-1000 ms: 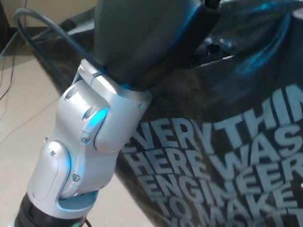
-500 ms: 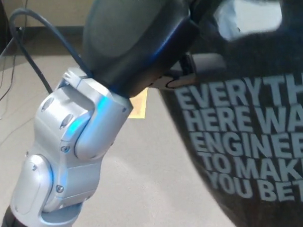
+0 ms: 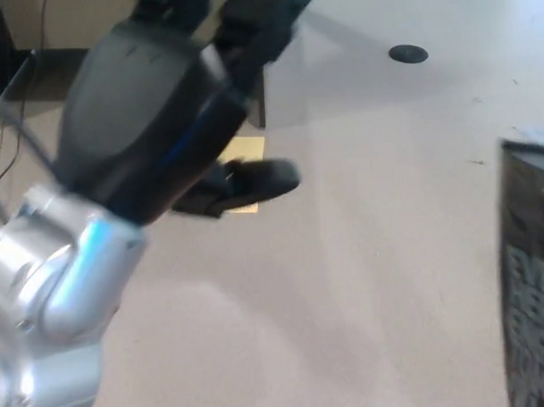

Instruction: A person is holding a plastic bag and the robot extends its left hand to grab the bag by hooking its thumb into the holes at the top and brings its hand down by its side. Then it extends its arm again to hand the plastic bag back to the person.

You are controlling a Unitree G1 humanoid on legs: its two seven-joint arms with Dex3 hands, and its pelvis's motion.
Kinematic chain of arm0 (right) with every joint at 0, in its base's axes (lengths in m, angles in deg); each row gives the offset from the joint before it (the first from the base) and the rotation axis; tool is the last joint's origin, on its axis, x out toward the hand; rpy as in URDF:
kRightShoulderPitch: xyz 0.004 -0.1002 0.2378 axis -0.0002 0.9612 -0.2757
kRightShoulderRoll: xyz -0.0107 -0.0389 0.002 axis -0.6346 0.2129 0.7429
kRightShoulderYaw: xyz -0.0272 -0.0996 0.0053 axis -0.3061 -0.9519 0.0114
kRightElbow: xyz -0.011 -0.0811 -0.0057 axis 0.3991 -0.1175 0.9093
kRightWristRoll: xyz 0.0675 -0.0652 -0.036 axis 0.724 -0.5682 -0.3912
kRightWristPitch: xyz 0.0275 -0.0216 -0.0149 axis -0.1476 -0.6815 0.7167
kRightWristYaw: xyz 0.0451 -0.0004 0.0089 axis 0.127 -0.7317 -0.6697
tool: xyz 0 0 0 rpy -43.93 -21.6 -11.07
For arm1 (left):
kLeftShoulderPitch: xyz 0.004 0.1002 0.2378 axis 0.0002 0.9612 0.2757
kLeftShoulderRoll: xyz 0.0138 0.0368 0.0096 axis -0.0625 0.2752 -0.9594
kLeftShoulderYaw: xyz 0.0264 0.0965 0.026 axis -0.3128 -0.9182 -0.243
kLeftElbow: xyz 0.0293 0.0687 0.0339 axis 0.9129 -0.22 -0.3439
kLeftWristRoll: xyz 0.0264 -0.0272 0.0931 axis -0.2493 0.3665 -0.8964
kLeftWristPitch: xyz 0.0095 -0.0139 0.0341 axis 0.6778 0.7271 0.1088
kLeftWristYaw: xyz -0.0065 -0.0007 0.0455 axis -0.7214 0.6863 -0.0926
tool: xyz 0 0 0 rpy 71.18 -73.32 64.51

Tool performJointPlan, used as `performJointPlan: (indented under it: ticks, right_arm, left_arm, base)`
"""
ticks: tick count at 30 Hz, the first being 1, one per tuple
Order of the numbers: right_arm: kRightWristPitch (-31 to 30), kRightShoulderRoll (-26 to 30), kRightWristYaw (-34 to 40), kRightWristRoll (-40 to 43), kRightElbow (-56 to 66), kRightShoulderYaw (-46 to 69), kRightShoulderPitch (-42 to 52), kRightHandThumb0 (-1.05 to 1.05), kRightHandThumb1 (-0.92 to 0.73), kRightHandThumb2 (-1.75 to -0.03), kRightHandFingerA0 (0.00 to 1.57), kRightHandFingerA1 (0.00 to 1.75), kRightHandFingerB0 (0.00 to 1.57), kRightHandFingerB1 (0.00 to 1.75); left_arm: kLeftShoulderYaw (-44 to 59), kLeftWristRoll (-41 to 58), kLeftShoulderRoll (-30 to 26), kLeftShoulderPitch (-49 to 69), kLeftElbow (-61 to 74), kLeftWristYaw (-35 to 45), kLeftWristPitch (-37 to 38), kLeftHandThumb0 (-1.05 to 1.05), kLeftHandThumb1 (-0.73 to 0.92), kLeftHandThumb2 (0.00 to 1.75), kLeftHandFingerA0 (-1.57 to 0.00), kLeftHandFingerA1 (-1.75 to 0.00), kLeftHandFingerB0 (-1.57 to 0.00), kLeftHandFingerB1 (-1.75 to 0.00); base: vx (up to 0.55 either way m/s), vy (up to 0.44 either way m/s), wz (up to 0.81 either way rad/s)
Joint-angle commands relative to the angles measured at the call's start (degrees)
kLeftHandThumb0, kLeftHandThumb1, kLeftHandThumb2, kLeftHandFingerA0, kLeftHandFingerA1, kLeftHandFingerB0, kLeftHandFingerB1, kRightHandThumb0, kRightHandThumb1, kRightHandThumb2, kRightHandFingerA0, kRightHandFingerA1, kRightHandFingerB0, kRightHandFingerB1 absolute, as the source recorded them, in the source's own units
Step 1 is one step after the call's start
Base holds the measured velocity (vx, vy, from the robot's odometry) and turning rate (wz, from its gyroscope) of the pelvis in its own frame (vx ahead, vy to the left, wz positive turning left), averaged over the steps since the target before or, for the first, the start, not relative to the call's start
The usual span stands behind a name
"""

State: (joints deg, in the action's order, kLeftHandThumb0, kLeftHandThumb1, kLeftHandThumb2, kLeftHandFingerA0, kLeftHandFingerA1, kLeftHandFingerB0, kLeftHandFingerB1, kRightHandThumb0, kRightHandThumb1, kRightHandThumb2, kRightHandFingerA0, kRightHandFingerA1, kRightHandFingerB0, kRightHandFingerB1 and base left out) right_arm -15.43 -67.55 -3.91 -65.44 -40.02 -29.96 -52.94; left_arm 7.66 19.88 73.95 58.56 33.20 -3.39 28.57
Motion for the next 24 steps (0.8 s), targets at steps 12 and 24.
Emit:
performJointPlan:
  ticks: [12,24]
  right_arm:
    - [1.60,0.26,0.67,1.64,-1.34,1.49,0.69,-0.22,-0.62,-0.58,0.84,0.59,0.60,0.46]
    - [0.45,-0.41,2.04,0.93,-2.10,1.21,0.18,-0.22,-0.63,-0.58,0.77,0.54,0.55,0.42]
  left_arm:
    - [19.32,24.11,-0.72,43.18,-29.36,-19.27,41.43,-0.24,0.28,0.85,-0.08,-0.51,-0.08,-0.50]
    - [23.25,19.81,-3.79,47.60,-63.39,-29.88,49.44,-0.21,0.31,0.87,-0.14,-0.53,-0.12,-0.51]
  base:
    - [0.00,0.000,0.00]
    - [0.00,0.000,0.00]
